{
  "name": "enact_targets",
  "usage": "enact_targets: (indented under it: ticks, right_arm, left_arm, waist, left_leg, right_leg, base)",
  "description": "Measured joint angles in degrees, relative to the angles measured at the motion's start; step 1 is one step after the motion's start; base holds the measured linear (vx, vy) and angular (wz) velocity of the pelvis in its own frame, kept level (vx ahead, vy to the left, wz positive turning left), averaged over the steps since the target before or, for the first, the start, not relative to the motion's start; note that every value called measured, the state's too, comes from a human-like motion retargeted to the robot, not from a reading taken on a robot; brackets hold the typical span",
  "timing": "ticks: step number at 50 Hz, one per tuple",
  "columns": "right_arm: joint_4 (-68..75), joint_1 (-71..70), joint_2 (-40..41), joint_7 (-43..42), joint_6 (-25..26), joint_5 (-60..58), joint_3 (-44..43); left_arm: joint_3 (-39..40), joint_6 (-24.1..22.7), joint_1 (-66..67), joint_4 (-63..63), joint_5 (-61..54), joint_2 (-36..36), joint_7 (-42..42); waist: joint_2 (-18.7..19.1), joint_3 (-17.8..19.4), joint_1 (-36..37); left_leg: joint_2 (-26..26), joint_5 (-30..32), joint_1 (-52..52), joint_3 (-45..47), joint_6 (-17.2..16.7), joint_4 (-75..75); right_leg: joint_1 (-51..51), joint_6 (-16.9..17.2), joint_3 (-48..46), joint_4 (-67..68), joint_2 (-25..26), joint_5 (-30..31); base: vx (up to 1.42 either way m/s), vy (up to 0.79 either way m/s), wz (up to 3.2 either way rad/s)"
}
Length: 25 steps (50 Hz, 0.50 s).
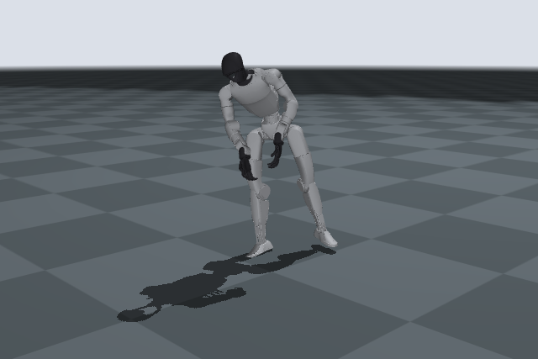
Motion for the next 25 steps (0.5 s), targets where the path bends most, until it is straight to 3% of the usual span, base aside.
enact_targets:
  ticks: [3,7,11,16,19,22,25]
  right_arm:
    - [8.5,-9.7,-2.2,-2.7,0.3,-1.5,-2.0]
    - [6.7,-9.4,-1.1,-1.8,1.4,-2.1,-0.5]
    - [-7.1,5.5,2.0,0.6,0.6,-2.8,4.4]
    - [-18.1,23.2,3.6,10.8,4.7,-16.7,9.5]
    - [-22.0,31.6,6.9,0.5,-1.1,1.9,7.6]
    - [-23.9,31.6,4.9,0.6,-2.0,4.3,7.5]
    - [-22.1,25.3,1.6,0.0,-1.9,6.5,6.1]
  left_arm:
    - [-0.1,-2.0,-10.3,7.6,-1.3,-3.6,2.3]
    - [0.0,-2.5,-9.4,5.6,-0.5,0.4,2.0]
    - [2.8,-0.8,7.8,-7.5,-0.2,7.8,-1.7]
    - [7.7,1.6,31.5,-21.3,-0.3,15.1,-8.6]
    - [9.0,1.9,40.3,-26.8,-2.8,17.0,-7.7]
    - [7.1,1.9,41.4,-29.3,-2.4,17.6,-9.5]
    - [2.5,0.4,34.0,-28.4,-3.2,13.6,-6.6]
  waist:
    - [-0.5,-0.2,-1.6]
    - [-0.5,-0.7,-2.5]
    - [-0.1,-0.7,-1.6]
    - [0.5,-0.2,0.1]
    - [0.8,0.0,0.9]
    - [0.6,0.0,1.0]
    - [0.5,0.0,0.8]
  left_leg:
    - [0.3,-0.6,0.2,0.4,0.0,0.0]
    - [0.8,-0.9,1.8,2.0,0.0,0.0]
    - [1.1,0.0,5.8,4.3,0.2,0.0]
    - [-0.8,-0.2,8.1,4.5,2.7,1.0]
    - [-1.8,-2.8,6.9,2.1,2.9,3.3]
    - [-2.2,-7.8,3.2,-1.1,2.5,8.3]
    - [-3.9,-8.3,2.2,-3.6,1.8,4.2]
  right_leg:
    - [-0.1,0.0,0.1,0.2,0.3,0.0]
    - [0.4,0.0,1.4,0.3,1.2,-0.4]
    - [3.0,0.0,3.9,0.0,2.2,-1.2]
    - [4.5,0.0,7.0,0.4,1.3,-1.7]
    - [4.2,0.0,8.7,0.6,1.1,-1.6]
    - [2.7,0.0,10.0,2.3,0.9,-2.2]
    - [2.6,0.0,11.2,0.4,2.7,-0.5]
  base:
    - [0.00,0.00,0.00]
    - [0.09,-0.03,-0.40]
    - [0.19,-0.07,-0.70]
    - [0.14,-0.02,-0.53]
    - [0.04,-0.03,-0.47]
    - [-0.03,0.00,-0.43]
    - [-0.10,-0.02,-0.44]
